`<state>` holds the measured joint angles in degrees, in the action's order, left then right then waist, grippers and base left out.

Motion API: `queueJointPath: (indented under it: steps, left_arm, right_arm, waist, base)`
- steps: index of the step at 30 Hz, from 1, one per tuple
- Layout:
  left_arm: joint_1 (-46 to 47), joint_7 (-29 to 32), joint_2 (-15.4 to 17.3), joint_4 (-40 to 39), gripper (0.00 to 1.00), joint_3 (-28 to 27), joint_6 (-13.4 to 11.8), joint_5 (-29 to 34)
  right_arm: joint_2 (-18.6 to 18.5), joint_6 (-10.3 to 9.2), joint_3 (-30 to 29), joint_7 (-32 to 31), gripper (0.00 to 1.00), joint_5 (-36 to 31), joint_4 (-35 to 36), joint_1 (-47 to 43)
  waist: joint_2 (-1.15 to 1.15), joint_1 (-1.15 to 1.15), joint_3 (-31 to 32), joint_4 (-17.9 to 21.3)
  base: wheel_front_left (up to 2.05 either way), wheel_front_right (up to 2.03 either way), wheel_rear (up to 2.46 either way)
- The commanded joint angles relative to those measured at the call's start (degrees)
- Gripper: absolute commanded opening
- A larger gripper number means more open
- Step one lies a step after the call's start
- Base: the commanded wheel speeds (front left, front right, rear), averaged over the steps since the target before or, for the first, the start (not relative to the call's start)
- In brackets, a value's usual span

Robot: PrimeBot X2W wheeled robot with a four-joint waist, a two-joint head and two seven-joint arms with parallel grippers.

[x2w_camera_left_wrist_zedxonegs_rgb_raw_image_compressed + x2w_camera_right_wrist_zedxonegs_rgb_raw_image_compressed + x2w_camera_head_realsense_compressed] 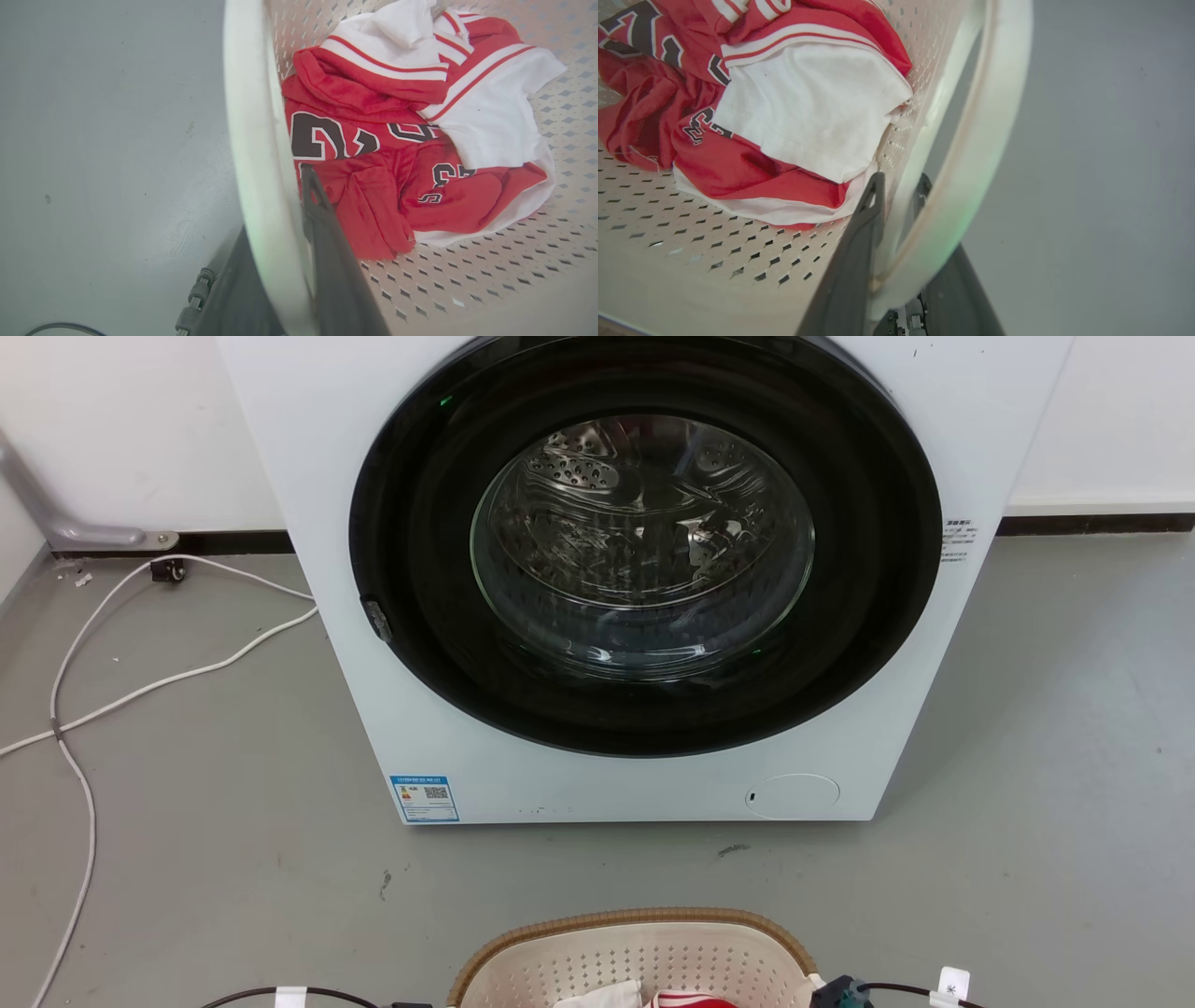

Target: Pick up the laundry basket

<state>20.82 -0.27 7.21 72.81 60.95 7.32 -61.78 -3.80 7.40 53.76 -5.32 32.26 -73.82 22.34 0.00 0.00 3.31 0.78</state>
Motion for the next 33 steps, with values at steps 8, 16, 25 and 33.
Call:
queueJointPath:
  steps: [8,16,25,33]
  left_arm:
    - [1.60,-0.73,0.17,-0.34,0.00,0.75,0.24,-0.42]
    - [1.63,-0.82,0.23,-0.31,0.00,1.27,0.25,-0.97]
    - [1.66,-0.93,0.36,-0.29,0.00,1.90,0.25,-1.61]
    - [1.75,-0.97,0.40,-0.26,0.00,2.48,0.25,-2.09]
  right_arm:
    - [-0.05,0.16,1.00,-0.08,0.00,0.02,0.03,0.06]
    - [0.00,0.16,1.44,-0.24,0.00,0.56,0.03,0.01]
    - [-0.05,0.16,1.84,0.01,0.00,0.91,0.03,-0.01]
    - [-0.08,0.16,2.25,-0.11,0.00,1.23,0.03,0.08]
  waist:
    - [0.00,0.00,-0.09,0.02]
    - [0.00,0.00,-0.15,-0.01]
    - [0.00,0.00,-0.11,-0.04]
    - [0.00,0.00,-0.20,-0.02]
  base:
    - [0.00,0.00,0.00]
    - [0.00,0.00,0.00]
    - [0.00,0.00,0.00]
    - [0.00,0.00,0.00]
